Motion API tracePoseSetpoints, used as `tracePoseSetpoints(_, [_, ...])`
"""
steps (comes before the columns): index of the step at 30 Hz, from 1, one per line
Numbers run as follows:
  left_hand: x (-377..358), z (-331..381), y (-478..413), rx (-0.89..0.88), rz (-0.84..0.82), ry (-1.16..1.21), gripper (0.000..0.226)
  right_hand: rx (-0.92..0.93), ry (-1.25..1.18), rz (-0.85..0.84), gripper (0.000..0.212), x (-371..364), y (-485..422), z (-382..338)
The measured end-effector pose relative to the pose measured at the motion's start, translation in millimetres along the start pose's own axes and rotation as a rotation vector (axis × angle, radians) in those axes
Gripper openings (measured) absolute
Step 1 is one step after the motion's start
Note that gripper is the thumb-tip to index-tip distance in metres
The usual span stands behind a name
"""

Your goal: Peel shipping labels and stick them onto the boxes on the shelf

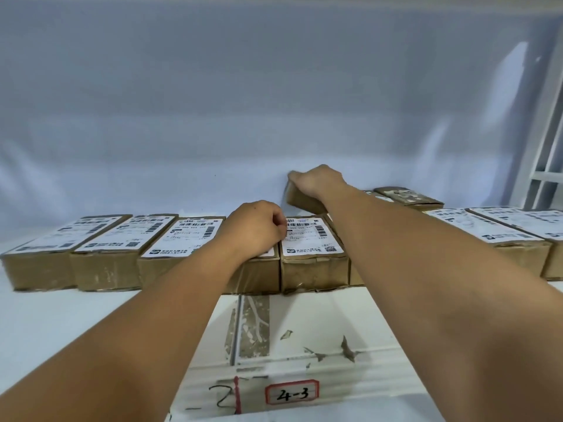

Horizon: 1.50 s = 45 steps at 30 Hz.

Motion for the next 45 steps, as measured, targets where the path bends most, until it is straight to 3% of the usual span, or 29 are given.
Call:
tracePoseSetpoints(3, [4, 6, 6, -0.01, 0.216, 0.1, 0.018, 0.016, -0.202, 0.047, 0.058, 13, 23, -14])
tracePoseSetpoints(6, [11, 15, 20, -0.101, 0.532, -0.001, 0.025, 0.078, -0.35, 0.095, 0.058, 18, 53, -28])
tracePoseSetpoints(10, [30, 21, 36, -0.129, 0.662, 0.259, 0.025, 0.151, -0.509, 0.142, 0.046, 20, 105, -42])
tracePoseSetpoints(15, [65, 17, 67, -0.058, 0.613, 0.458, 0.034, 0.231, -0.541, 0.155, 0.053, 16, 163, -50])
tracePoseSetpoints(21, [96, -6, 126, 0.106, 0.482, 0.913, 0.033, 0.288, -0.465, 0.118, 0.058, -4, 216, -69])
tracePoseSetpoints(27, [131, -47, 178, 0.144, 0.439, 1.054, 0.039, 0.502, -0.513, 0.144, 0.044, -35, 264, -108])
tracePoseSetpoints(30, [147, -65, 201, 0.117, 0.488, 1.074, 0.033, 0.592, -0.634, 0.059, 0.032, -46, 284, -126])
tracePoseSetpoints(34, [169, -93, 230, 0.082, 0.547, 1.103, 0.033, 0.611, -0.706, -0.095, 0.051, -60, 302, -142])
tracePoseSetpoints(36, [176, -107, 244, 0.109, 0.529, 1.078, 0.027, 0.634, -0.671, -0.179, 0.06, -67, 308, -146])
tracePoseSetpoints(40, [179, -132, 261, 0.207, 0.491, 0.85, 0.021, 0.718, -0.539, -0.221, 0.053, -83, 317, -152])
tracePoseSetpoints(45, [184, -153, 269, 0.252, 0.379, 0.465, 0.057, 0.786, -0.282, -0.167, 0.046, -98, 311, -155])
Point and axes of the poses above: each hand's wrist, its own y-axis away from the middle knuckle, its own x-axis out of the back of the hand, z = x × y, the point moved 1 cm from there along -y, towards the middle knuckle, and after that the axes turned 11 degrees about y, right-handed, at the moved point
